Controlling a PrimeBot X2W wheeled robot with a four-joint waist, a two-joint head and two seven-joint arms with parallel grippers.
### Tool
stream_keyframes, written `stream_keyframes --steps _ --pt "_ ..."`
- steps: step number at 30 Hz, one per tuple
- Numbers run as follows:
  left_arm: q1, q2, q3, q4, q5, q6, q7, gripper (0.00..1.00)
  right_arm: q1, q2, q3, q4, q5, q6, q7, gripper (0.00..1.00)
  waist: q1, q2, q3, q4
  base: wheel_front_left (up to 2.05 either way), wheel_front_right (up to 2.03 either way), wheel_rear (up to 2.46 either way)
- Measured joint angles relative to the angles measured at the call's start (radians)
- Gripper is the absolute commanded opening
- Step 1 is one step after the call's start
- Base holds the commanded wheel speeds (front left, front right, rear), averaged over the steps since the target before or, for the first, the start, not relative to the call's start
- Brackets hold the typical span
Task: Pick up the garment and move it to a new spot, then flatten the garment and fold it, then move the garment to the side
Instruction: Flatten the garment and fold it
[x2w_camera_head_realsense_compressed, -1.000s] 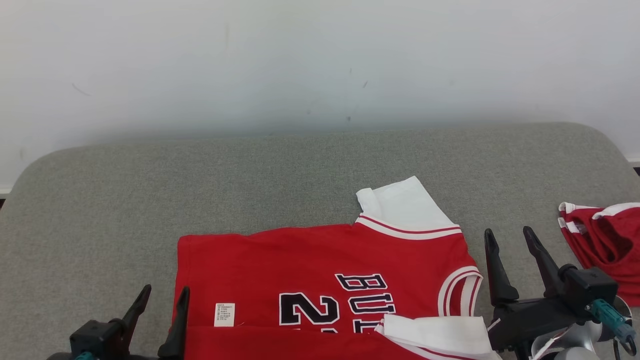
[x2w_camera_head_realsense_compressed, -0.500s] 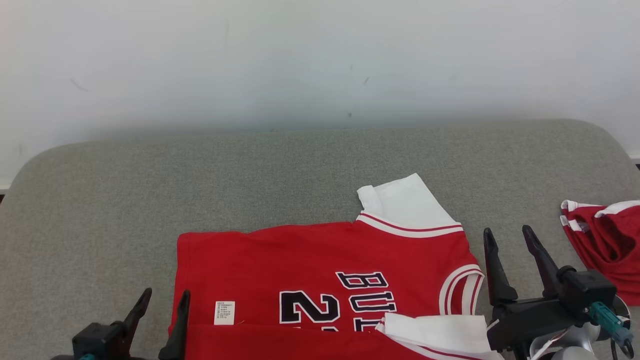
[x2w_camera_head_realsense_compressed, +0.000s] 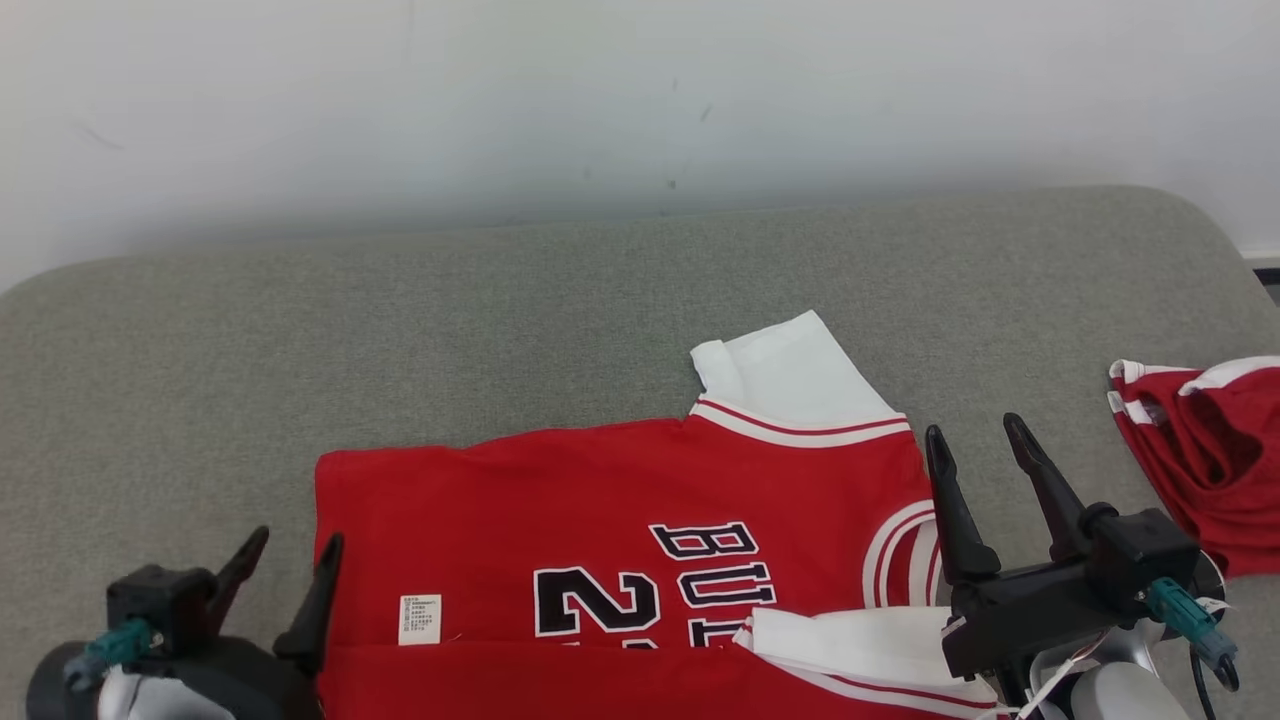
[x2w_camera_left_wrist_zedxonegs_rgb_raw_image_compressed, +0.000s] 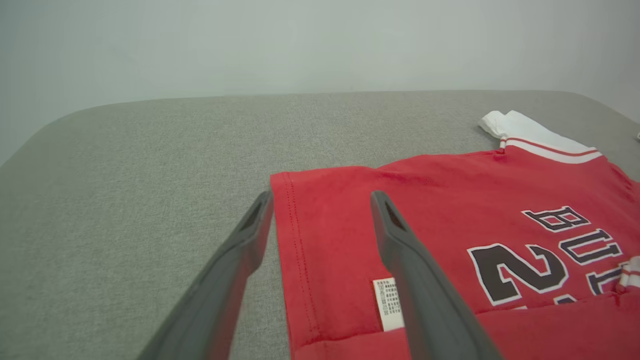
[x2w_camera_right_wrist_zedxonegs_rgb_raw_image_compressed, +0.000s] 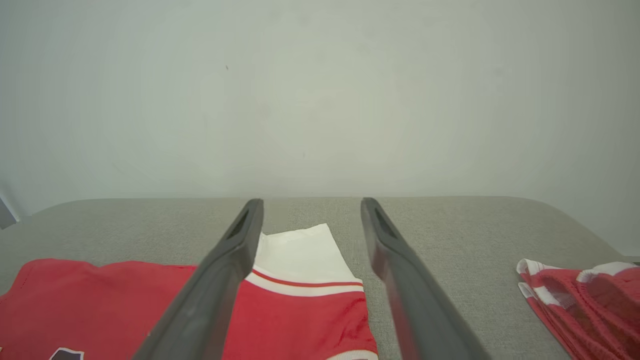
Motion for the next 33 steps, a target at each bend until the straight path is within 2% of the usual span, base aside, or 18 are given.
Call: stream_keyframes --steps 2,7,13,21,26,33 --pt "-0.035 0.012 0.002 0.021 -0.017 -0.017 0.031 1.00 0.000 0.000 0.004 -0.005 -0.006 0.000 0.000 1.00 0.0000 0.0000 0.011 -0.011 0.00 0.00 0.00" --pt "-0.122 0.034 0.032 0.079 -0.043 -0.025 0.124 1.00 -0.002 -0.002 0.013 -0.016 -0.015 0.009 0.000 1.00 0.0000 0.0000 0.042 -0.043 0.00 0.00 0.00" --pt "-0.210 0.069 0.070 0.160 -0.052 0.012 0.252 1.00 -0.006 -0.003 0.025 -0.035 -0.024 0.010 0.001 1.00 -0.0001 0.0000 0.084 -0.096 0.00 0.00 0.00" --pt "-0.299 0.118 0.065 0.248 -0.046 0.028 0.391 1.00 -0.029 -0.008 0.022 -0.035 -0.024 0.018 0.001 1.00 0.0000 0.0000 0.141 -0.175 0.00 0.00 0.00" --pt "-0.349 0.111 0.036 0.288 -0.034 0.028 0.458 1.00 -0.033 -0.020 0.004 -0.029 -0.023 0.017 0.001 1.00 0.0000 0.0001 0.173 -0.213 0.00 0.00 0.00" --pt "-0.351 0.099 0.017 0.312 -0.021 0.037 0.504 1.00 -0.044 -0.020 0.001 -0.026 -0.023 0.016 0.000 1.00 -0.0001 0.0001 0.175 -0.207 0.00 0.00 0.00"
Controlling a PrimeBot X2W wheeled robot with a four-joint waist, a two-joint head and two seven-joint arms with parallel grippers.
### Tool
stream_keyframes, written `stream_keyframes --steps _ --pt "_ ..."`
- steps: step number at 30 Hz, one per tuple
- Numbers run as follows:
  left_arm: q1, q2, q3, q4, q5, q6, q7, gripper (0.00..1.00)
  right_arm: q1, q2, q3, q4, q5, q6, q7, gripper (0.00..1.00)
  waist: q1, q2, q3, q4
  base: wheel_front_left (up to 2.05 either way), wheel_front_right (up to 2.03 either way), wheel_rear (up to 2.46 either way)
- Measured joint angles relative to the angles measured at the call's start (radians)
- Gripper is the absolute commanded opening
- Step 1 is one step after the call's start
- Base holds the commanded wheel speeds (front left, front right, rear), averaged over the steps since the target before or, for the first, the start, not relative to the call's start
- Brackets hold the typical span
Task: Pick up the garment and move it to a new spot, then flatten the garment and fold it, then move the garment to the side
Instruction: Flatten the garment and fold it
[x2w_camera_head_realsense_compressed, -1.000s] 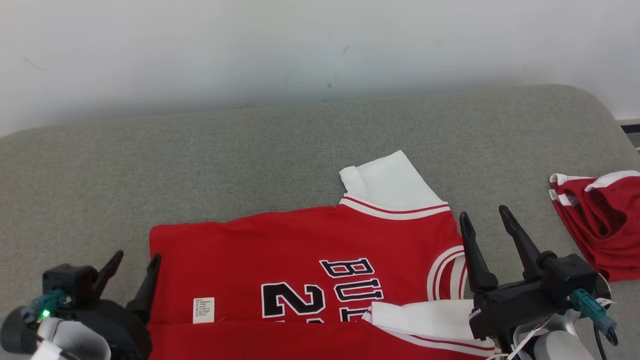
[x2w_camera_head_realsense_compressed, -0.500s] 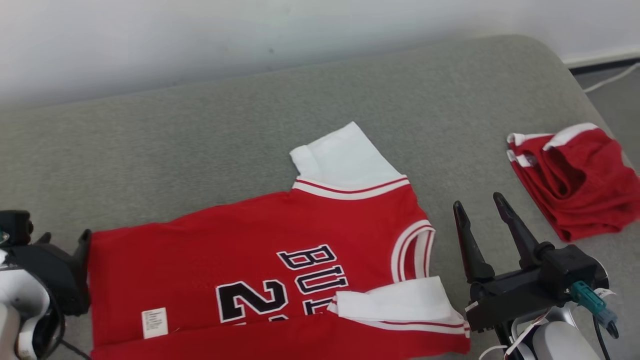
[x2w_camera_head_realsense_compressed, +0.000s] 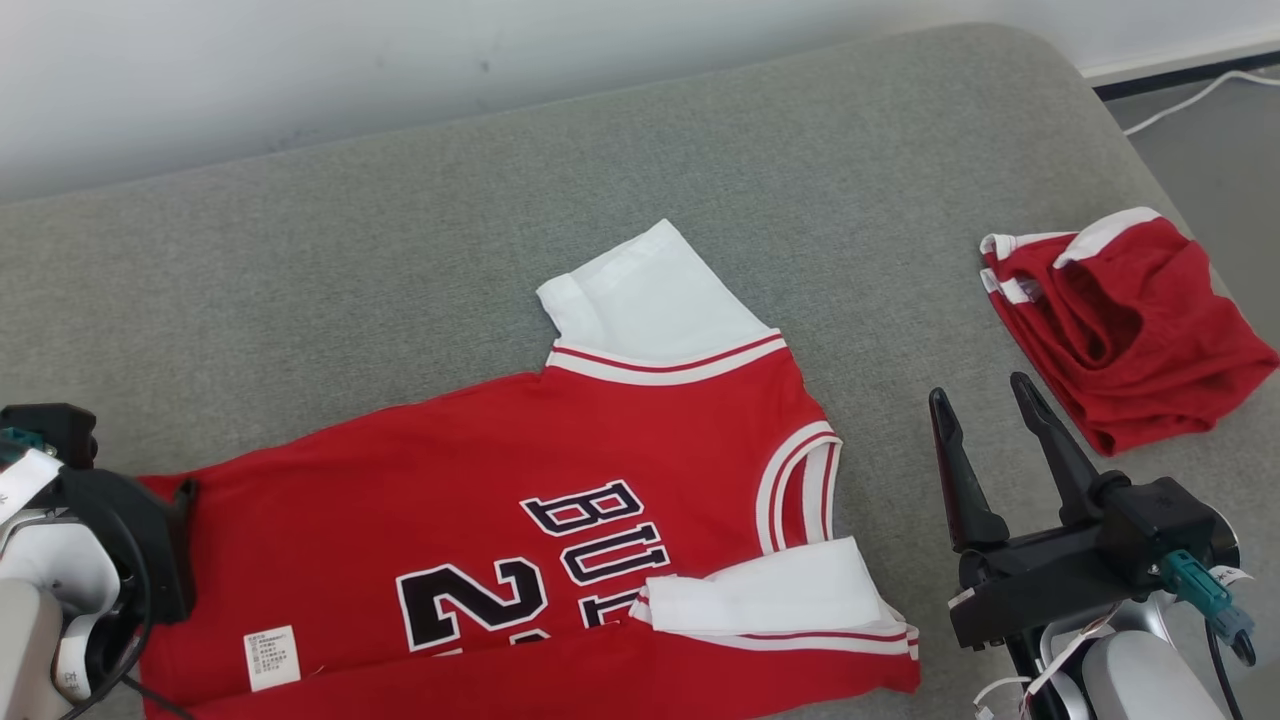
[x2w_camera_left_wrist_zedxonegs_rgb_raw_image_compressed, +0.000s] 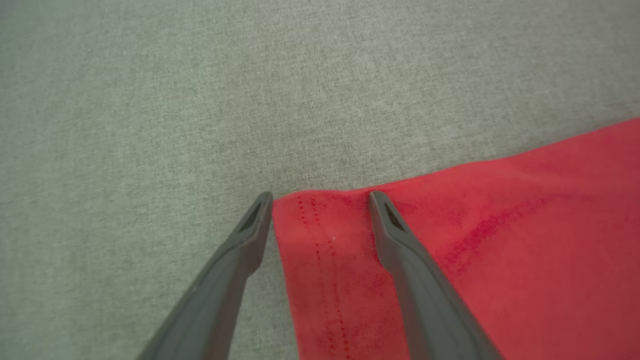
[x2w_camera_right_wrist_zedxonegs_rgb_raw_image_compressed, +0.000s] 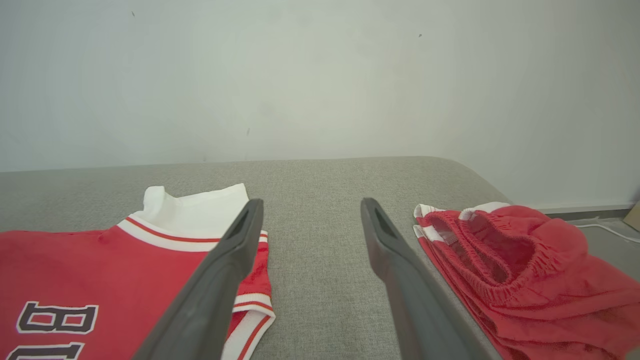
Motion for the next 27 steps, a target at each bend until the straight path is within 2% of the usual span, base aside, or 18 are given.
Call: stream_keyframes --steps 11,23,25,26,27 --pt "-0.013 0.009 0.015 -0.001 -0.001 0.010 0.034 1.00 0.002 0.000 0.015 0.006 0.000 0.001 0.000 1.00 0.0000 0.0000 -0.015 0.028 0.00 0.00 0.00" --pt "-0.020 0.015 0.019 -0.006 -0.012 0.017 0.067 1.00 0.000 -0.002 0.026 -0.012 0.000 0.007 0.002 1.00 0.0000 0.0000 0.014 0.007 0.00 0.00 0.00" --pt "-0.029 0.014 0.016 -0.005 -0.012 0.014 0.077 0.31 -0.001 -0.002 0.023 -0.012 0.000 0.007 0.005 1.00 0.0000 0.0000 0.021 0.005 0.00 0.00 0.00" --pt "-0.035 0.014 0.015 -0.006 -0.013 0.008 0.079 0.11 -0.001 -0.002 0.022 -0.012 0.000 0.006 0.006 1.00 0.0000 0.0000 0.023 0.004 0.00 0.00 0.00" --pt "-0.039 0.012 0.013 -0.010 -0.014 0.007 0.081 0.00 -0.001 -0.003 0.020 -0.012 0.000 0.006 0.006 1.00 0.0000 -0.0001 0.025 0.005 0.00 0.00 0.00"
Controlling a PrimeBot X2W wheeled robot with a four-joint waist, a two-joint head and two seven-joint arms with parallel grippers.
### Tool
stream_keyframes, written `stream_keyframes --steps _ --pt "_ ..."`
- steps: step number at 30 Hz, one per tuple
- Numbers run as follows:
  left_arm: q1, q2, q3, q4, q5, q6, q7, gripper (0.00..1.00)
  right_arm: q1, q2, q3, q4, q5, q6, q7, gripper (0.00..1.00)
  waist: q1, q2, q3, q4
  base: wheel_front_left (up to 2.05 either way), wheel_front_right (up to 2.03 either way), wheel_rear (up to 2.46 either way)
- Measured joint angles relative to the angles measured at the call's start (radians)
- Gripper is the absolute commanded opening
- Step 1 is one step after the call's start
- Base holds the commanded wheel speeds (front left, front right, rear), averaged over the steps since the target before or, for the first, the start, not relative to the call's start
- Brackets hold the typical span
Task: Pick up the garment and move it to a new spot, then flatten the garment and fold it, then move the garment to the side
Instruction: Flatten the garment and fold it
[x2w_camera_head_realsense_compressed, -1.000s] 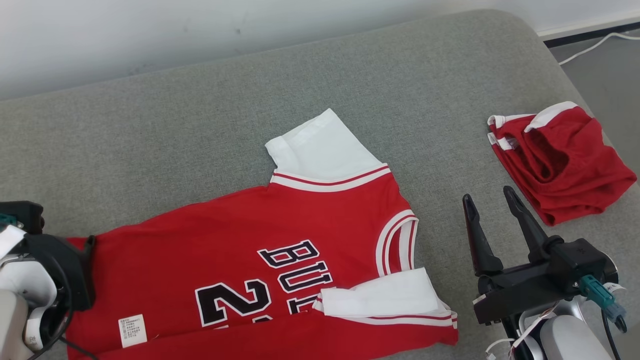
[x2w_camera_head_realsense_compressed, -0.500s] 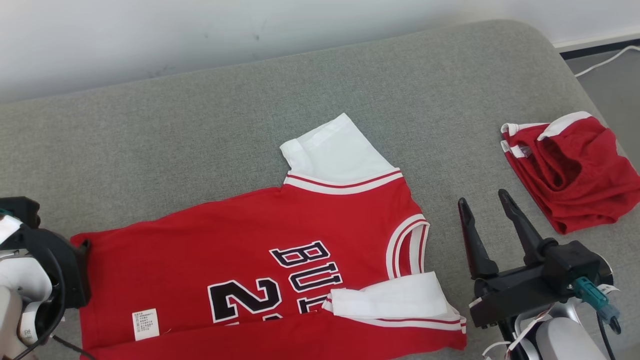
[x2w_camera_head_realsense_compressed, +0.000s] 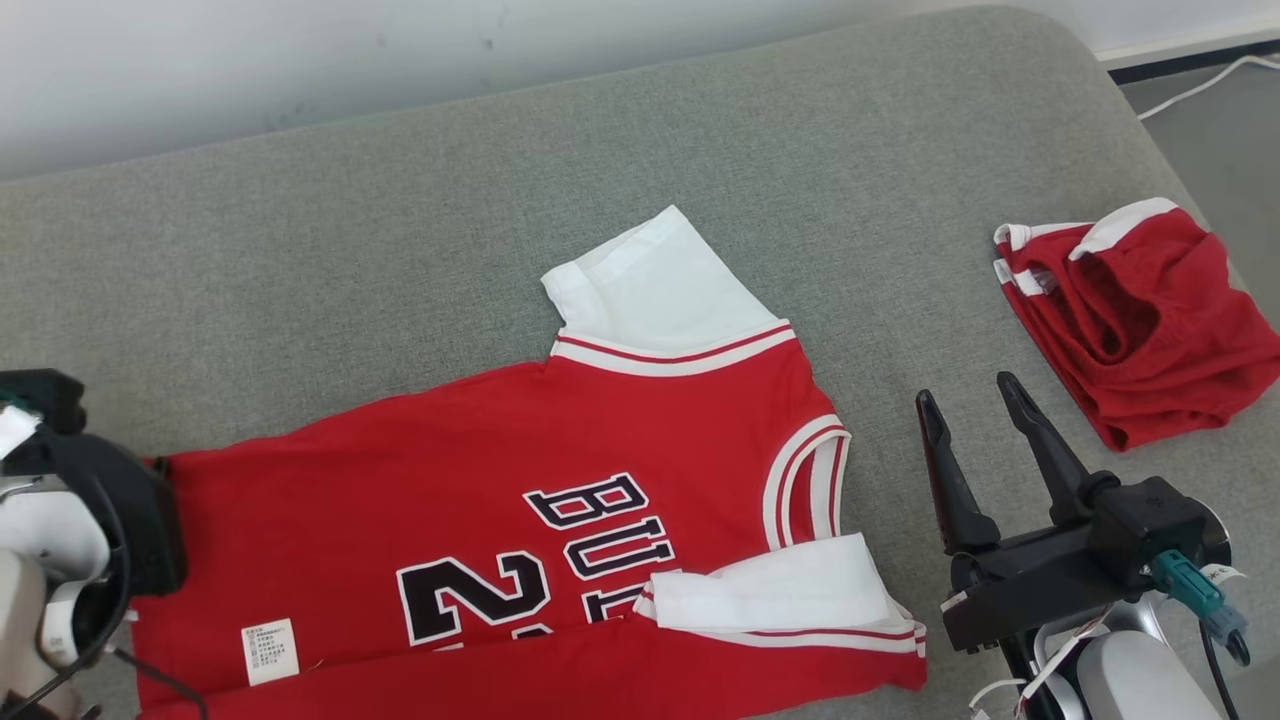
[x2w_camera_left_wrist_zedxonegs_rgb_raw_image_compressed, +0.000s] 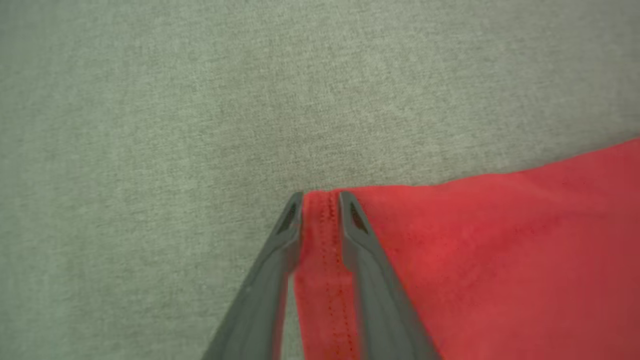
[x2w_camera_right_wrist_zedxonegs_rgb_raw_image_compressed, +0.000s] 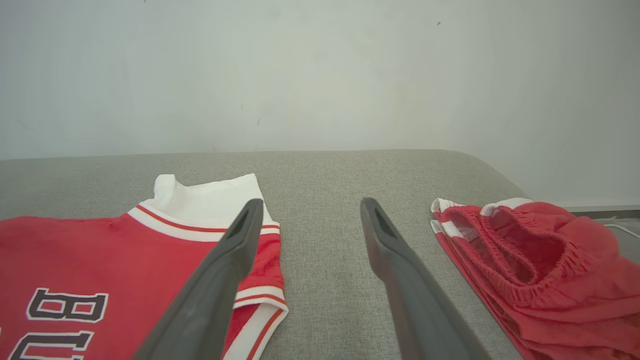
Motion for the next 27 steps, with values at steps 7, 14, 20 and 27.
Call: stream_keyframes --steps 7,14,20,27 --pt "-0.019 -0.020 -0.008 -0.011 -0.017 -0.026 0.025 0.00 -0.033 -0.019 0.010 -0.003 -0.010 0.007 0.015 1.00 0.0000 0.0001 0.009 0.021 0.00 0.00 0.00" --pt "-0.023 -0.016 0.000 -0.029 -0.047 -0.043 0.042 0.00 -0.184 -0.070 0.042 0.018 -0.007 0.059 0.153 1.00 0.0000 0.0000 0.015 0.043 0.00 0.00 0.00" --pt "-0.055 -0.017 -0.001 -0.041 -0.048 -0.050 0.048 0.00 -0.461 -0.084 0.118 0.135 0.025 0.093 0.380 1.00 0.0001 0.0001 0.032 0.057 0.00 0.00 0.00" --pt "-0.086 -0.042 -0.022 -0.039 -0.048 -0.060 0.053 0.00 -0.681 -0.071 0.130 0.394 0.127 0.099 0.594 1.00 0.0001 0.0001 0.042 0.088 0.00 0.00 0.00"
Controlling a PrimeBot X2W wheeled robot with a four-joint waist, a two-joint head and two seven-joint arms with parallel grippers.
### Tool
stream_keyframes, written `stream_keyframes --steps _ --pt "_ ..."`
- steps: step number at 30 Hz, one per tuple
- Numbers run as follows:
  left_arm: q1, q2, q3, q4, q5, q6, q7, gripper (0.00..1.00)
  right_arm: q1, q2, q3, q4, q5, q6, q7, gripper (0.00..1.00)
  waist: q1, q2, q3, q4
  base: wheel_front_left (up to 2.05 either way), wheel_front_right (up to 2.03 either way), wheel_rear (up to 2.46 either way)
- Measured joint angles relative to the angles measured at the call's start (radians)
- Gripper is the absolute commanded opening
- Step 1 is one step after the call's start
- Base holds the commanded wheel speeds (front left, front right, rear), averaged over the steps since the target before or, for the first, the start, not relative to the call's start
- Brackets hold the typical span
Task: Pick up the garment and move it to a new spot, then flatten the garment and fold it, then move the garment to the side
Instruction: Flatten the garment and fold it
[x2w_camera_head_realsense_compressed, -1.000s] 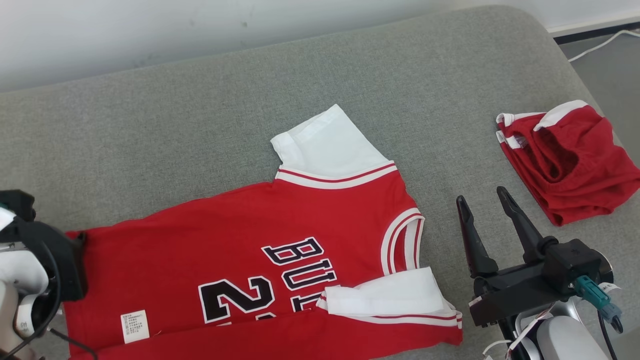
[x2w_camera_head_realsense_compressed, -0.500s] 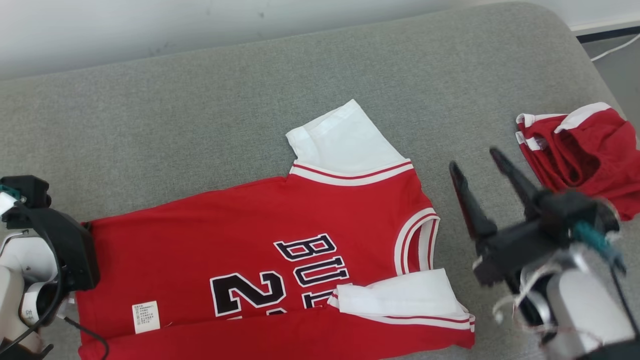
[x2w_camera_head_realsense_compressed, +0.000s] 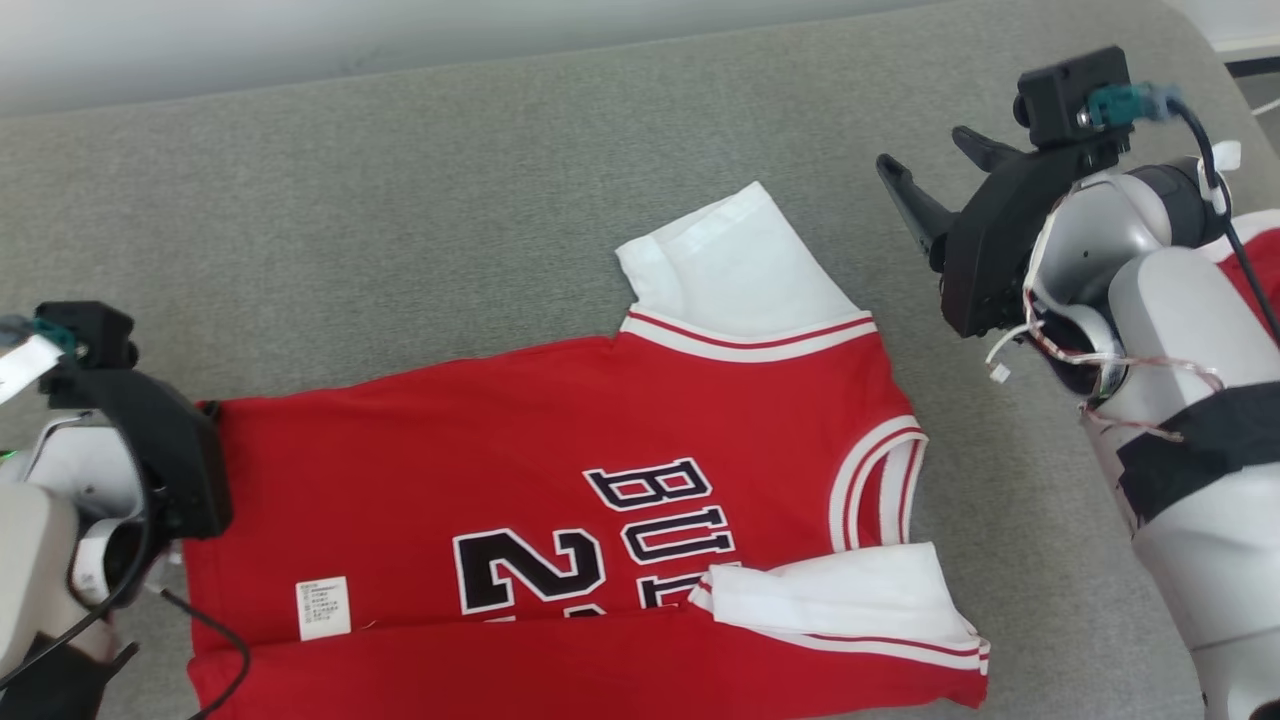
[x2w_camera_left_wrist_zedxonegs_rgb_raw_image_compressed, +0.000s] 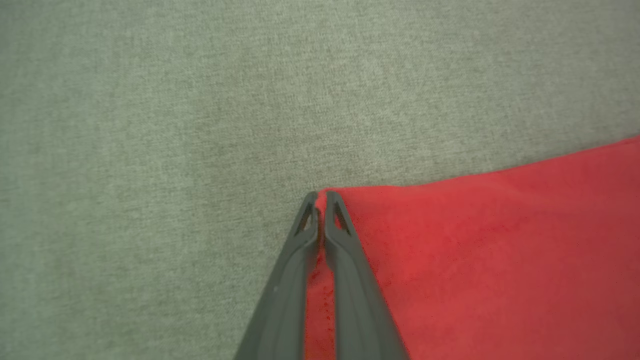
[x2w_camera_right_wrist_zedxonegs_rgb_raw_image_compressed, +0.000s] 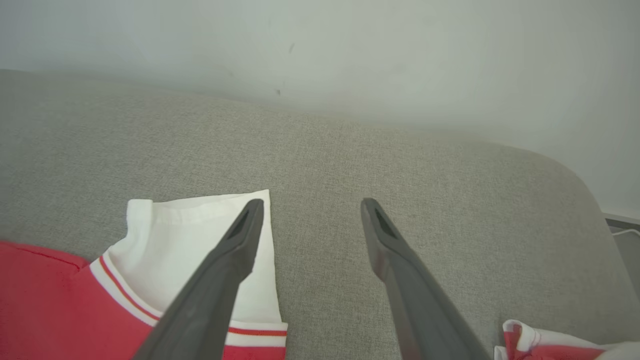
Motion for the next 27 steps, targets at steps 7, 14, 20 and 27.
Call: stream_keyframes --steps 7,14,20,27 --pt "-0.037 -0.047 -0.035 0.020 0.005 -0.010 0.007 0.00 -0.070 0.017 0.007 0.205 0.072 0.003 0.169 1.00 0.0000 0.0000 0.002 0.046 0.00 0.00 0.00" --pt "-0.057 -0.072 -0.057 0.038 0.013 -0.026 0.007 0.00 -0.141 0.004 0.028 0.292 0.091 0.003 0.241 1.00 0.0000 0.0000 -0.002 0.099 0.00 0.00 0.00" --pt "-0.069 -0.083 -0.062 0.042 0.013 -0.029 0.003 0.00 -0.163 0.004 0.040 0.337 0.120 0.003 0.253 1.00 0.0000 -0.0002 0.008 0.138 0.00 0.00 0.00" --pt "-0.099 -0.090 -0.063 0.040 0.013 -0.041 -0.012 0.00 -0.184 -0.015 0.048 0.368 0.132 0.003 0.248 1.00 0.0000 -0.0002 0.040 0.170 0.00 0.00 0.00"
